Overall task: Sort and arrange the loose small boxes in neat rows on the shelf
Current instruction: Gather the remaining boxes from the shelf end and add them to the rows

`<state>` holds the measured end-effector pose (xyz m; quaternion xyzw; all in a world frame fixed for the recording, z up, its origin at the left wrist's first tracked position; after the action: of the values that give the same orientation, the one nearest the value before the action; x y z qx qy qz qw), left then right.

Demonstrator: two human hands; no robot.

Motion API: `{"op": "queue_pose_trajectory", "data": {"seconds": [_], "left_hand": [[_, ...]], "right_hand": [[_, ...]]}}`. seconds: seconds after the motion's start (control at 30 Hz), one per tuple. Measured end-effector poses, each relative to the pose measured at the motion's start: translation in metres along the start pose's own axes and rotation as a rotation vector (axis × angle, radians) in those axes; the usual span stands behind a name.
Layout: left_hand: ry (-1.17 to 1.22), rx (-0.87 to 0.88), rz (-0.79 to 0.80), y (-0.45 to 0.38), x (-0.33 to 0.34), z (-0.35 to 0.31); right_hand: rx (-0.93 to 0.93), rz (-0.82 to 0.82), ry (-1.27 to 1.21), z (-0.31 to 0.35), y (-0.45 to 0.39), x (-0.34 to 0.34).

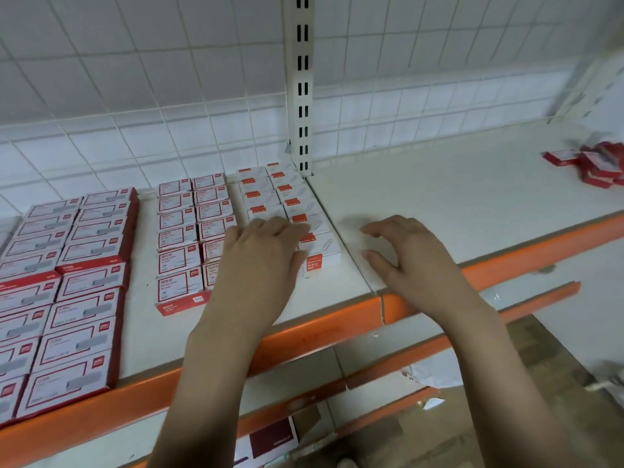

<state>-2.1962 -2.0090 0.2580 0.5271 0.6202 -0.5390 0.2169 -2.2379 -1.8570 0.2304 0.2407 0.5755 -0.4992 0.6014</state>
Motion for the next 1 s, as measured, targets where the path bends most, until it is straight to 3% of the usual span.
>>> {"op": "queue_pose_trajectory", "data": {"seconds": [0.17, 0.37, 1.0], "left_hand": [[0.091, 0.124, 0.102, -0.014, 0.026, -0.039], [0.189, 0.136, 0.265, -0.04, 0.074, -0.084], [0.2, 0.07, 0.405, -0.2, 0.266, -0.297]], "right_hand": [[0.123, -0.044, 0.041, -0.028, 0.02, -0.01], [0.234, -0.094, 0.092, -0.087, 0.036, -0.031], [0.305, -0.097, 0.119, -0.401, 0.037, -0.107]]}}
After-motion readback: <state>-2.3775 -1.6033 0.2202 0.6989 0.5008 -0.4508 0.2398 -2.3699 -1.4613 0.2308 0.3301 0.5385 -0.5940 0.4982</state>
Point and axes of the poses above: each hand's wrist, its own y-axis away from the middle knuckle, its own x-axis out of the palm, z = x × y, the point moved 10 cm from there along -y, towards the middle knuckle, and after that the axes turned 11 degrees about y, right-handed, at the moved point
